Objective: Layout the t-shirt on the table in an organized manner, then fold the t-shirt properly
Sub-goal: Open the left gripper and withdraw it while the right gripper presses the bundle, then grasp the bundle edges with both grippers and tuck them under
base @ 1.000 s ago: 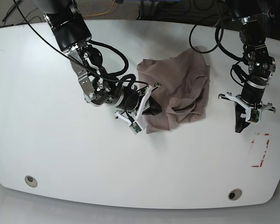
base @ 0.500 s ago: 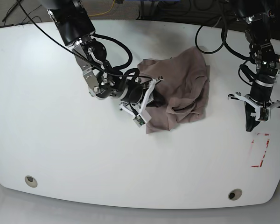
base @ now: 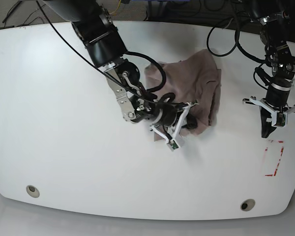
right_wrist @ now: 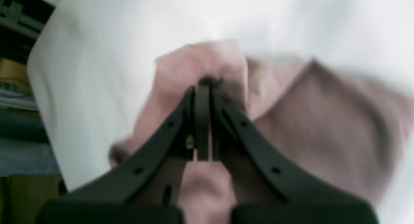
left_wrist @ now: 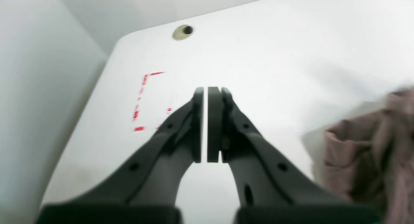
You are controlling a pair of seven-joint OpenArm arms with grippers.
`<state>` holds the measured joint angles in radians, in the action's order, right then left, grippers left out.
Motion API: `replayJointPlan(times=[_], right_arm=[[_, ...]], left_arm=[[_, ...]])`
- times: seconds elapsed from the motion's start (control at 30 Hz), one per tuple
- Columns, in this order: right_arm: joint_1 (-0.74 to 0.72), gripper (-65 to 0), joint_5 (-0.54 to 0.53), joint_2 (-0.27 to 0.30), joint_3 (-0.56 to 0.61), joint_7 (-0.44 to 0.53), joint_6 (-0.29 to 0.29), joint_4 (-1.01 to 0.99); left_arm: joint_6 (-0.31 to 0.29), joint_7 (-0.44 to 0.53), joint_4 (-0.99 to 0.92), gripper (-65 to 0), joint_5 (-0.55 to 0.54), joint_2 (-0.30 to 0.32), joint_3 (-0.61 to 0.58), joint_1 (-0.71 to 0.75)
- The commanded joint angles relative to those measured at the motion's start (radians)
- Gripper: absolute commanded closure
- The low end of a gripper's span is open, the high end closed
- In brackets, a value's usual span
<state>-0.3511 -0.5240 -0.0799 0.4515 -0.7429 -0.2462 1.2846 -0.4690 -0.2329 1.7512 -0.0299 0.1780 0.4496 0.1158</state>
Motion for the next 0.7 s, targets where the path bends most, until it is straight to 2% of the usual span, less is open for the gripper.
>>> replayJointPlan(times=[0.0, 0.1, 0.3, 0.53, 0.67], right_arm=[[-0.047, 0.0, 0.009, -0.048, -0.001, 0.021, -0.011, -0.026], [-0.070, 0.0, 0.031, -0.077, -0.003, 0.033, -0.011, -0.049], [-0.082, 0.0, 0.031, -0.073, -0.007, 0.039, -0.003, 0.020], [-0.093, 0.0, 0.029, 0.044, -0.007, 0.042, -0.002, 0.097], [-0.095, 0.0, 0.031, 0.101, -0.007, 0.056, -0.002, 0.099]], left_arm=[[0.008, 0.033, 0.020, 0.0, -0.012, 0.013, 0.004, -0.014], [0.005, 0.033, 0.023, 0.0, -0.012, 0.013, 0.005, -0.012], [0.002, 0.030, 0.042, 0.0, -0.018, 0.008, -0.004, 0.014], [0.000, 0.030, 0.071, 0.0, -0.020, -0.030, -0.120, 0.048], [0.000, 0.030, 0.080, 0.0, -0.017, -0.056, -0.226, 0.092]])
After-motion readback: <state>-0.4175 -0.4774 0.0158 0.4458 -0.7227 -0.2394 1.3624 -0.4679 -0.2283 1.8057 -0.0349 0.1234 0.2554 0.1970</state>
